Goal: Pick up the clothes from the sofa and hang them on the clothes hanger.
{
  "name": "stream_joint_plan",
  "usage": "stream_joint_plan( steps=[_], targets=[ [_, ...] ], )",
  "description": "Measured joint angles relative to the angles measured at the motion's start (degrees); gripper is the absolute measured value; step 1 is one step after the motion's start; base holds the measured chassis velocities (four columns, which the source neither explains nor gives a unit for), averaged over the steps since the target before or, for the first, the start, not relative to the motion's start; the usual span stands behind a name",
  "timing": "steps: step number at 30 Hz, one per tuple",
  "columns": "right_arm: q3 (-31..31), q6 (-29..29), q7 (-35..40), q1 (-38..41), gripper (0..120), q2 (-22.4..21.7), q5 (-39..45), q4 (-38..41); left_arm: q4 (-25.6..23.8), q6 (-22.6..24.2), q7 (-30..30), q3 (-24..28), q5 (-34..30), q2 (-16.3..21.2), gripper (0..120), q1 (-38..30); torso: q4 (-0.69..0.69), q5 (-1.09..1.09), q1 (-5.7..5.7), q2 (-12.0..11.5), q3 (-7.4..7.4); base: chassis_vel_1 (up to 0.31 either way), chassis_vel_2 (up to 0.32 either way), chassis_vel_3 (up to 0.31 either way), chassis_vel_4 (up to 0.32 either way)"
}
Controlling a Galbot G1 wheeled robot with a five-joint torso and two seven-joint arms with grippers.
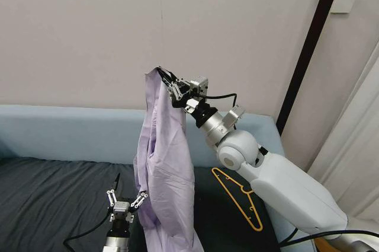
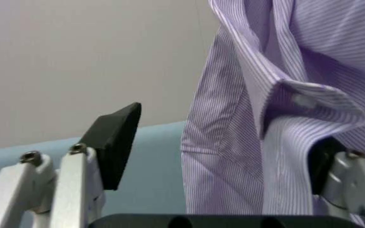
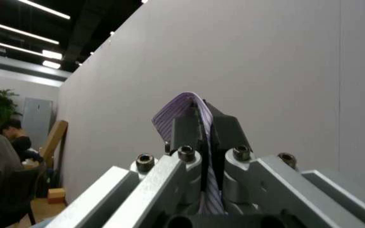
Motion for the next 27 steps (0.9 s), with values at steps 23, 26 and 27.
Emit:
stream_joint_plan(
  steps=[23, 26, 27],
  targets=[
    [3.48, -0.60, 1.30, -1.84, 0, -2.46, -1.98, -1.25, -6.02, -0.15, -3.19, -2.32, -4.22, 2.14, 0, 1.60, 0.00, 0.00, 0.00, 0.00, 0.00, 0.000, 0.000, 0.000, 0.000],
    [3.42, -0.60, 1.30, -2.21, 0, -2.84, -2.57, -0.96, -7.29, 0.34, -3.19, -2.62, -5.55, 2.92, 0, 1.48, 0.00, 0.00, 0.00, 0.00, 0.00, 0.000, 0.000, 0.000, 0.000],
    [3.36, -0.59, 1.29, -2.29, 0, -3.01, -2.80, -0.83, -7.91, 0.64, -3.17, -2.70, -6.31, 3.46, 0, 1.28, 0.00, -0.01, 0.00, 0.00, 0.00, 0.000, 0.000, 0.000, 0.000]
  ],
)
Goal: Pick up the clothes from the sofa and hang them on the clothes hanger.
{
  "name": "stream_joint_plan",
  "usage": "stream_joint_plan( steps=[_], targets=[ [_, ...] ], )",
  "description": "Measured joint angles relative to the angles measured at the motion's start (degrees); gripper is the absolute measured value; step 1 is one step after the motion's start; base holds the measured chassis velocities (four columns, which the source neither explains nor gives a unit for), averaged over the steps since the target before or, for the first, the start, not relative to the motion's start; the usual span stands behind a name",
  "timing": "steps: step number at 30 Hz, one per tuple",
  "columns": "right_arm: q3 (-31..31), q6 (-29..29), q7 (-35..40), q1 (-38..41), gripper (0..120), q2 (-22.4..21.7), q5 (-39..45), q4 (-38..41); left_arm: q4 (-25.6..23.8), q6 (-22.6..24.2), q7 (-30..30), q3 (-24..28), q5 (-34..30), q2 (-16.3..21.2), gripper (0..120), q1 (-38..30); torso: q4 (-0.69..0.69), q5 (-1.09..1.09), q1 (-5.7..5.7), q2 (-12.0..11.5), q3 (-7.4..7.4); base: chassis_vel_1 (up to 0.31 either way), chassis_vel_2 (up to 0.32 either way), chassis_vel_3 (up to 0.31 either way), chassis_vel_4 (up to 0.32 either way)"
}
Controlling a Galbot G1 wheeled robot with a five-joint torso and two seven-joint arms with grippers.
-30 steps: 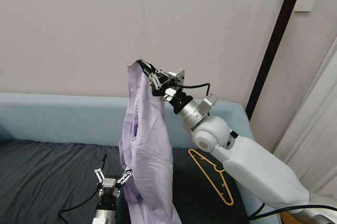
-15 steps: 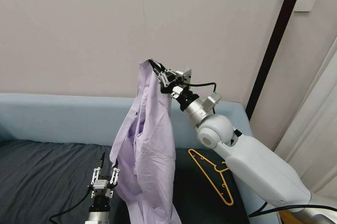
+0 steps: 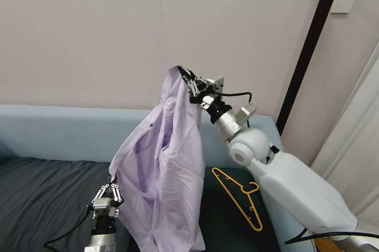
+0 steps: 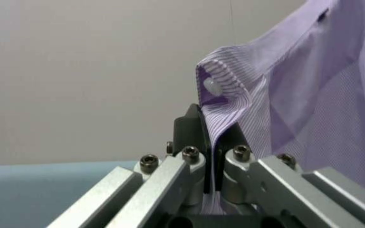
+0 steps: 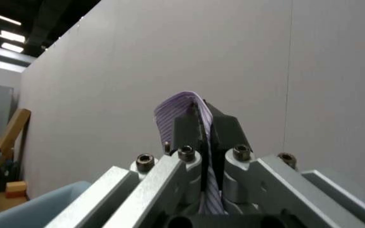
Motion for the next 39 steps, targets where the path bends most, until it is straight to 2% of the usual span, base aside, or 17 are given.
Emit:
stream_joint_plan(
  steps=[3, 7, 8, 11, 12, 14, 16, 17, 22, 26, 29, 31, 33, 39],
  targets=[
    [-0.01, 0.08, -0.01, 0.08, 0, -0.35, -0.15, 0.26, -2.11, 0.89, 0.02, -0.40, -2.72, 2.32, 0, -1.03, -0.01, 0.01, 0.00, 0.00, 0.00, 0.000, 0.000, 0.000, 0.000],
    [0.77, 0.28, 0.10, 1.37, 0, -1.19, 0.73, 0.61, -6.96, 2.18, 0.26, -1.64, -10.77, 9.39, 0, -4.15, -0.01, 0.00, 0.00, 0.00, 0.00, 0.000, 0.000, 0.000, 0.000],
    [0.77, 0.28, 0.10, 1.37, 0, -1.19, 0.73, 0.61, -6.96, 2.18, 0.26, -1.64, -10.77, 9.39, 0, -4.15, -0.01, 0.00, 0.00, 0.00, 0.00, 0.000, 0.000, 0.000, 0.000],
    [1.25, 0.45, 0.16, 1.39, 0, -2.18, 0.70, 0.93, -10.05, 4.00, -0.44, -3.28, -19.79, 16.83, 0, -7.37, -0.01, 0.00, 0.00, 0.00, 0.00, 0.000, 0.000, 0.000, 0.000],
    [1.25, 0.45, 0.16, 1.39, 0, -2.18, 0.70, 0.93, -10.05, 4.00, -0.44, -3.28, -19.79, 16.83, 0, -7.37, -0.01, 0.00, 0.00, 0.00, 0.00, 0.000, 0.000, 0.000, 0.000],
    [2.01, 0.64, 0.11, 0.63, 0, -3.37, -0.10, 1.45, -12.23, 6.75, -1.50, -5.40, -27.89, 24.10, 0, -10.76, 0.00, -0.01, 0.00, -0.01, 0.00, 0.000, 0.000, 0.000, 0.000],
    [2.78, 0.84, 0.07, 0.23, 0, -4.22, -0.26, 2.03, -12.94, 8.39, -1.85, -6.85, -32.54, 28.97, 0, -13.76, 0.00, 0.00, 0.00, 0.00, 0.00, 0.000, 0.000, 0.000, 0.000],
    [2.78, 0.84, 0.07, 0.23, 0, -4.22, -0.26, 2.03, -12.94, 8.39, -1.85, -6.85, -32.54, 28.97, 0, -13.76, 0.00, 0.00, 0.00, 0.00, 0.00, 0.000, 0.000, 0.000, 0.000],
    [4.79, 0.89, 0.06, 0.85, 0, -5.05, 2.22, 5.69, -13.08, 10.79, -2.21, -8.78, -39.06, 38.73, 0, -21.81, -0.01, 0.04, 0.00, 0.00, 0.00, 0.000, 0.000, 0.000, 0.000],
    [5.73, -0.15, 0.83, 2.12, 0, -4.92, 4.57, 9.09, -13.76, 11.95, -2.24, -10.21, -40.35, 41.36, 0, -23.62, 0.00, 0.00, 0.00, 0.00, 0.00, 0.000, 0.000, 0.000, 0.000],
    [5.88, -1.13, 1.85, 2.43, 0, -5.17, 4.55, 10.78, -14.16, 12.70, -2.25, -11.40, -39.94, 41.77, 0, -23.09, 0.01, 0.03, 0.00, 0.01, -0.01, 0.000, 0.000, 0.000, 0.000],
    [5.75, -2.21, 3.02, 1.53, 0, -5.57, 2.45, 11.38, -14.08, 13.73, -2.54, -11.52, -37.90, 40.25, 0, -21.09, 0.01, 0.04, 0.00, 0.02, -0.02, 0.000, 0.000, 0.000, 0.000],
    [4.43, -5.42, 6.46, -0.96, 0, -6.29, -1.77, 11.39, -12.69, 17.18, -3.92, -9.76, -33.32, 36.54, 0, -16.76, -0.01, -0.04, 0.01, 0.00, 0.00, 0.000, 0.000, 0.000, 0.000],
    [1.16, -12.13, 11.55, -5.16, 0, -7.50, -8.95, 11.57, -10.66, 22.02, -4.91, -7.25, -26.36, 33.52, 0, -11.09, 0.00, -0.01, 0.00, 0.00, 0.01, 0.000, 0.000, 0.000, 0.000]
  ],
)
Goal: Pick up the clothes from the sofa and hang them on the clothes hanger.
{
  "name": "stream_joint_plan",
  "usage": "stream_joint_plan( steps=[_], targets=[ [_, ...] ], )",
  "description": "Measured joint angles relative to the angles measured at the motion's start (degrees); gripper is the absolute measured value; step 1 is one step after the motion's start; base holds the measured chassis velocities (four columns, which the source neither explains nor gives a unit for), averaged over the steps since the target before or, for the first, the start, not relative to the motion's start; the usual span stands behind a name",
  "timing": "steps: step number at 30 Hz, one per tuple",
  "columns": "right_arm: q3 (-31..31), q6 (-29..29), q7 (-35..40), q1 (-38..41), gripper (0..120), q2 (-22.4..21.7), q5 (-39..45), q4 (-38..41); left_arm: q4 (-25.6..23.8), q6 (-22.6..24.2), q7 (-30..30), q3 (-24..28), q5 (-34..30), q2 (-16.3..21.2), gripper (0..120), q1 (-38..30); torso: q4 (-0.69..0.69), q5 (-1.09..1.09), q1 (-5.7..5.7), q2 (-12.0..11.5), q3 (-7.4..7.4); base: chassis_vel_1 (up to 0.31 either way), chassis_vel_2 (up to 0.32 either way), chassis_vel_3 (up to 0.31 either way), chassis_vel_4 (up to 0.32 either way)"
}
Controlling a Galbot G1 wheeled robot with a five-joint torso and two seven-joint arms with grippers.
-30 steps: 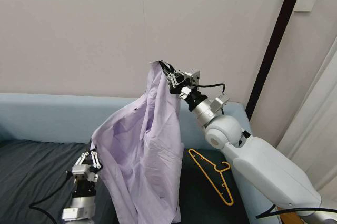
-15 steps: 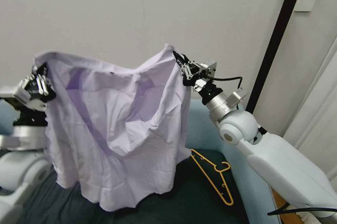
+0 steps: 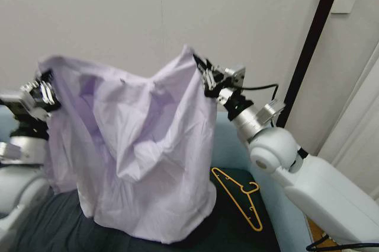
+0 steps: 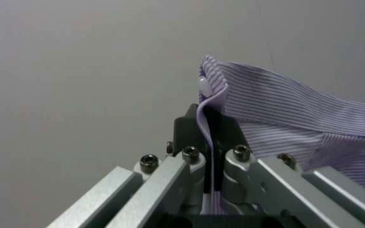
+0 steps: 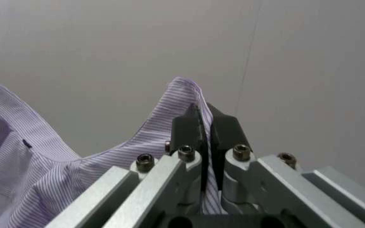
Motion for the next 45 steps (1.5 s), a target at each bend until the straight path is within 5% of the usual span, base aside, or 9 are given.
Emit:
stream_joint_plan(
  steps=[7, 17, 22, 27, 32, 35, 45],
  targets=[
    [0.26, -2.49, 1.75, -2.06, 0, 1.61, -4.72, -0.89, 0.19, 3.70, -0.54, 0.39, 1.85, -0.28, 0, -0.16, 0.00, 0.03, 0.00, 0.00, -0.01, 0.000, 0.000, 0.000, 0.000],
    [4.19, 2.83, 0.48, -7.43, 0, 3.10, -3.82, 2.20, -4.47, 6.63, -1.77, -0.77, 4.23, -1.78, 0, 0.62, -0.01, 0.05, 0.00, 0.01, -0.02, 0.000, 0.000, 0.000, 0.000],
    [-1.85, 4.26, 6.96, -16.34, 0, 3.95, -11.20, -4.71, 2.17, 6.57, -0.79, 5.70, 13.93, -8.91, 0, 5.38, 0.00, 0.04, -0.01, 0.00, -0.01, 0.000, 0.000, 0.000, 0.000],
    [-7.61, 8.75, 11.50, -20.56, 0, 9.58, -15.78, -21.59, 15.26, 2.45, -0.59, 13.05, 25.80, -18.88, 0, 5.78, 0.01, 0.00, 0.00, -0.01, 0.00, 0.000, 0.000, 0.000, 0.000],
    [-8.54, 12.66, 9.96, -20.64, 0, 13.28, -17.67, -30.95, 19.20, 0.25, -0.64, 14.28, 29.44, -23.05, 0, 5.07, 0.00, 0.03, 0.00, -0.01, 0.00, 0.000, 0.000, 0.000, 0.000],
    [-8.58, 12.83, 9.09, -20.55, 1, 14.17, -17.54, -31.76, 19.08, -0.65, -0.64, 14.11, 30.75, -23.43, 0, 4.75, -0.01, 0.05, 0.00, -0.01, 0.00, 0.000, 0.000, 0.000, 0.000],
    [-8.39, 5.84, 11.26, -25.16, 36, 8.07, -13.87, -24.10, 10.63, -1.25, -0.54, 11.21, 30.60, -17.46, 0, 5.09, -0.02, 0.04, 0.00, 0.00, -0.02, 0.000, 0.000, 0.000, 0.000]
  ],
)
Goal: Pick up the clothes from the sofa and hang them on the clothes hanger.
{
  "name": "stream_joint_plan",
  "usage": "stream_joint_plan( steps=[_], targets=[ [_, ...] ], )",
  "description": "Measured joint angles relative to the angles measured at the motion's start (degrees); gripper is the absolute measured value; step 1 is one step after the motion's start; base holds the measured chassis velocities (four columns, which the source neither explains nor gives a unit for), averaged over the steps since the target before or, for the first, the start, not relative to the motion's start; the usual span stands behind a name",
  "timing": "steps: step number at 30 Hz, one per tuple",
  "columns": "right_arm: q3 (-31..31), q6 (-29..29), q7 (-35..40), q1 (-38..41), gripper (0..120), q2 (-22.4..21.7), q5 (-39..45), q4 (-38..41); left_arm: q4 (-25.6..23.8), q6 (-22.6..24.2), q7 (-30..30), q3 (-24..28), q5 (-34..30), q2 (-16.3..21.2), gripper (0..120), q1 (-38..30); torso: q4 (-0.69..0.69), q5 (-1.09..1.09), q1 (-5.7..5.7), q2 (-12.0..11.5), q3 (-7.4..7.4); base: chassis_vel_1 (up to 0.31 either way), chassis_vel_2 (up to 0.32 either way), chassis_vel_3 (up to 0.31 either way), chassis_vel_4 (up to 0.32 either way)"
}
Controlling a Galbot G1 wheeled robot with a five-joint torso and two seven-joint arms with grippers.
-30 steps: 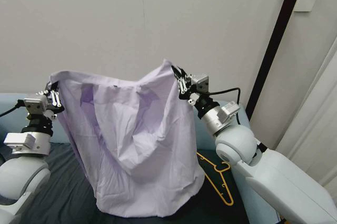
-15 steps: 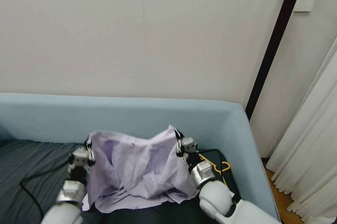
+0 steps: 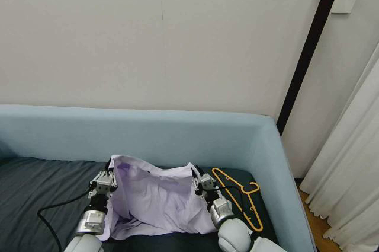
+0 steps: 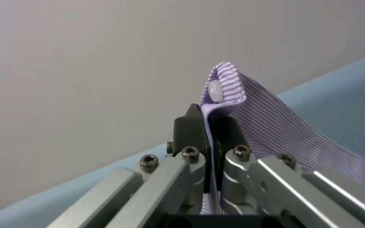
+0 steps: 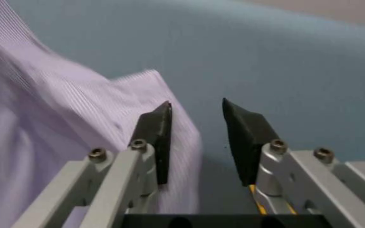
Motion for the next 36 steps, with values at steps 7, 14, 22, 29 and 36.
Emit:
stream_joint_plan(
  steps=[7, 14, 22, 29, 36],
  targets=[
    [3.11, -8.39, 3.47, -4.00, 60, -3.20, 5.22, 1.11, -2.88, 1.06, 0.03, -0.29, -1.11, 2.57, 0, 0.55, 0.00, -0.02, 0.00, 0.00, 0.00, 0.000, 0.000, 0.000, 0.000],
    [9.12, -15.84, 2.19, -2.90, 87, -4.22, 8.69, -3.01, -3.78, 1.42, -0.04, -0.77, -2.06, 3.55, 0, 0.38, 0.01, -0.01, 0.00, 0.00, 0.01, 0.000, 0.000, 0.000, 0.000],
    [14.02, -33.91, -8.49, 1.59, 100, -2.58, 8.32, -7.63, -4.45, 1.44, -0.70, -0.90, -1.81, 3.72, 0, 0.96, 0.02, -0.02, 0.00, 0.00, 0.01, 0.000, 0.000, 0.000, 0.000],
    [16.40, -42.35, -14.64, 6.75, 100, 1.02, 10.14, -14.33, -5.38, 1.35, -1.23, -1.12, -1.65, 3.69, 0, 1.73, 0.02, -0.02, 0.00, 0.00, 0.01, 0.000, 0.000, 0.000, 0.000],
    [18.66, -44.90, -14.18, 10.01, 100, 4.60, 10.24, -21.97, -6.05, 1.36, -1.26, -1.31, -1.65, 3.63, 0, 2.05, 0.02, -0.02, 0.00, 0.00, 0.01, 0.000, 0.000, 0.000, 0.000]
  ],
)
